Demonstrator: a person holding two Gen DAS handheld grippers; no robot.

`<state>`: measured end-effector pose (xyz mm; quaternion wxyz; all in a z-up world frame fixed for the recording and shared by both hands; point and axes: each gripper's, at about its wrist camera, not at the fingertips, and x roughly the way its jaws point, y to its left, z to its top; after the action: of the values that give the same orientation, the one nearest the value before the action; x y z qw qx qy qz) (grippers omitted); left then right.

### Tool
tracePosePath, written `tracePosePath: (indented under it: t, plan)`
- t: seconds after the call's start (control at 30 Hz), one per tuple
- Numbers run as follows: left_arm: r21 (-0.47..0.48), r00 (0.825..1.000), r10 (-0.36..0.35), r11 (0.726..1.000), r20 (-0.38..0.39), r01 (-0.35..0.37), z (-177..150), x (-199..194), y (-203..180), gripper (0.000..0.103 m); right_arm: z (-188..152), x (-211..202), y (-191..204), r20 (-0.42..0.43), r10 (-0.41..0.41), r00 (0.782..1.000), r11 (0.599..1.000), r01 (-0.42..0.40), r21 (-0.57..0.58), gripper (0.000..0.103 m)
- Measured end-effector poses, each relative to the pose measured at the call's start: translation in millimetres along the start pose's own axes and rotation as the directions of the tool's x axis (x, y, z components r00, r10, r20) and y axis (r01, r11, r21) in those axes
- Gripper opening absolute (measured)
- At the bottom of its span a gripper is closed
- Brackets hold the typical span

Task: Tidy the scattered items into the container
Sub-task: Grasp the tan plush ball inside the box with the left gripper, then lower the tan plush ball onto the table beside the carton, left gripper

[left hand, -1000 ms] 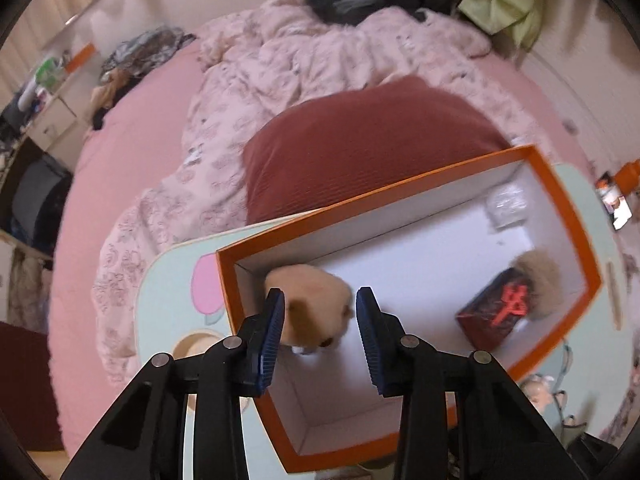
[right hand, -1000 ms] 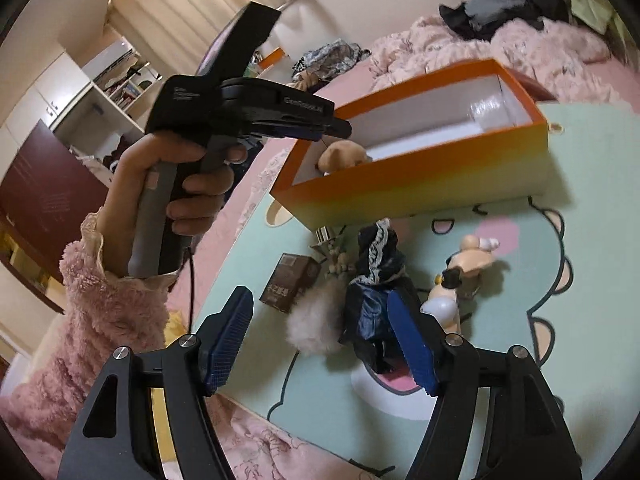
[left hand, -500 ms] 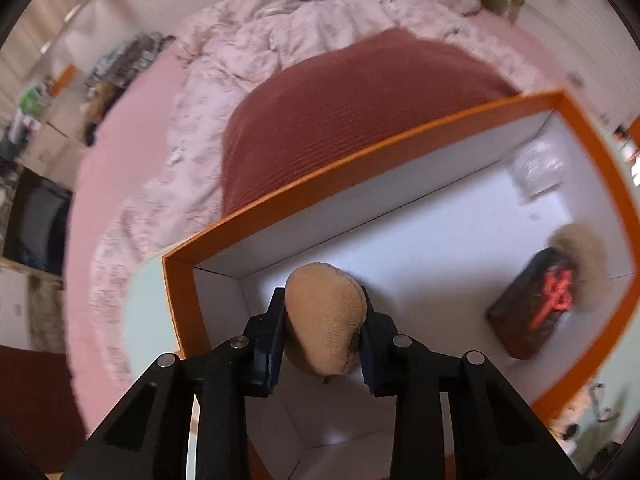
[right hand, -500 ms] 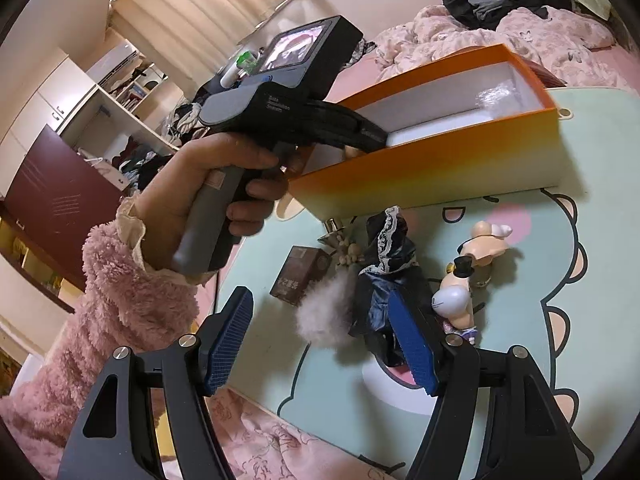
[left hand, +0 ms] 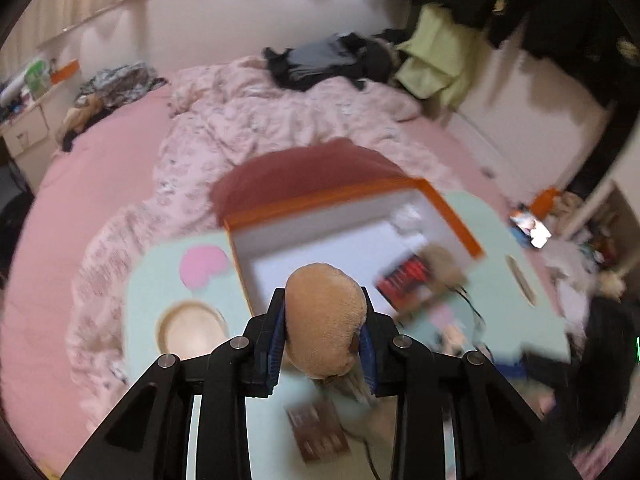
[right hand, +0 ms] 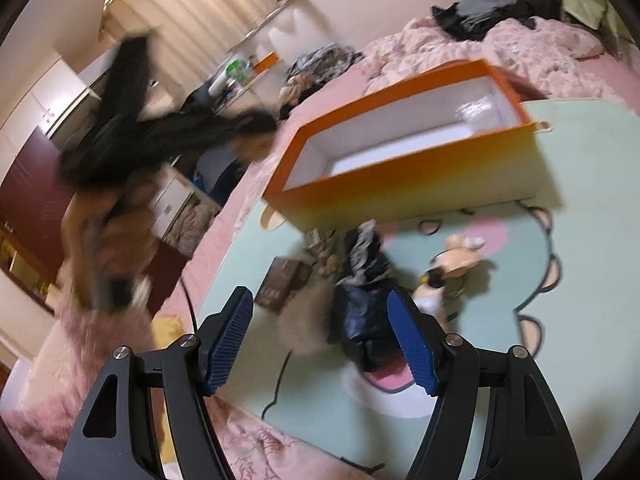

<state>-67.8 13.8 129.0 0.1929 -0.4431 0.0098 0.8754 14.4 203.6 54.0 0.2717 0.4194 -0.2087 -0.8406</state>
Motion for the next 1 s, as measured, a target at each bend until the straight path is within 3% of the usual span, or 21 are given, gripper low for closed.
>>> tracePosePath:
  t: [0.13,0.27,0.33,0.4,0.47,0.57,0.63,0.77,0.83,0.97,1.0]
  plan:
    - [-0.022,0.999,-0.034,0.999,-0.007,0.034,-49.3,3.3,-6.0,0.03,12.8,-15.2,-11.4,0.052,-0.036,0.998,0.999,0.034,0.034,0.07]
    - [-0.042,0.997,0.058,0.998,0.044,-0.056,-86.5,13.5,-16.4,0.03,44.7,-32.7,-15.1,0.06,-0.095,0.994,0.995,0.094,0.013,0.07]
    - [-0.064,0.998,0.004,0.998,0.061,0.0,-93.1,18.4,-17.8,0.03,68.9,-38.3,-14.8,0.076,-0.132,0.988,0.991,0.133,0.0,0.068]
    - [-0.093,0.998,-0.024,0.995,0.058,0.029,-100.4,25.9,-19.8,0.031,93.1,-38.6,-12.9,0.065,-0.211,0.975,0.977,0.213,-0.025,0.054]
    - [-0.104,0.996,-0.005,0.994,0.09,0.014,-106.9,27.1,-22.6,0.031,114.9,-27.8,-9.4,0.016,-0.29,0.957,0.955,0.29,-0.065,0.042]
    - [-0.133,0.987,0.053,0.991,0.154,-0.032,-111.8,22.5,-24.2,0.033,135.2,-2.4,-8.8,-0.074,-0.346,0.935,0.935,0.337,-0.113,0.024]
    - [-0.151,0.984,0.063,0.988,0.166,-0.038,-114.6,23.7,-21.4,0.034,147.9,21.3,-9.6,-0.125,-0.39,0.912,0.917,0.372,-0.146,0.016]
    - [-0.175,0.984,0.043,0.984,0.176,-0.012,-121.7,27.8,-18.4,0.055,159.9,64.8,-17.6,-0.183,-0.514,0.838,0.853,0.479,-0.205,0.015]
    - [-0.175,0.98,0.029,0.985,0.195,0.005,-126.2,27.2,-18.4,0.058,165.9,83.8,-23.7,-0.214,-0.562,0.799,0.825,0.522,-0.219,0.018]
    - [-0.175,0.971,-0.002,0.984,0.241,0.045,-130.8,20.3,-17.9,0.066,176.5,104.0,-33.2,-0.218,-0.622,0.752,0.782,0.58,-0.227,0.025]
    - [-0.173,0.968,-0.005,0.984,0.25,0.05,-131.4,19.1,-18.1,0.069,178.6,110.7,-34.9,-0.22,-0.649,0.728,0.759,0.602,-0.247,0.025]
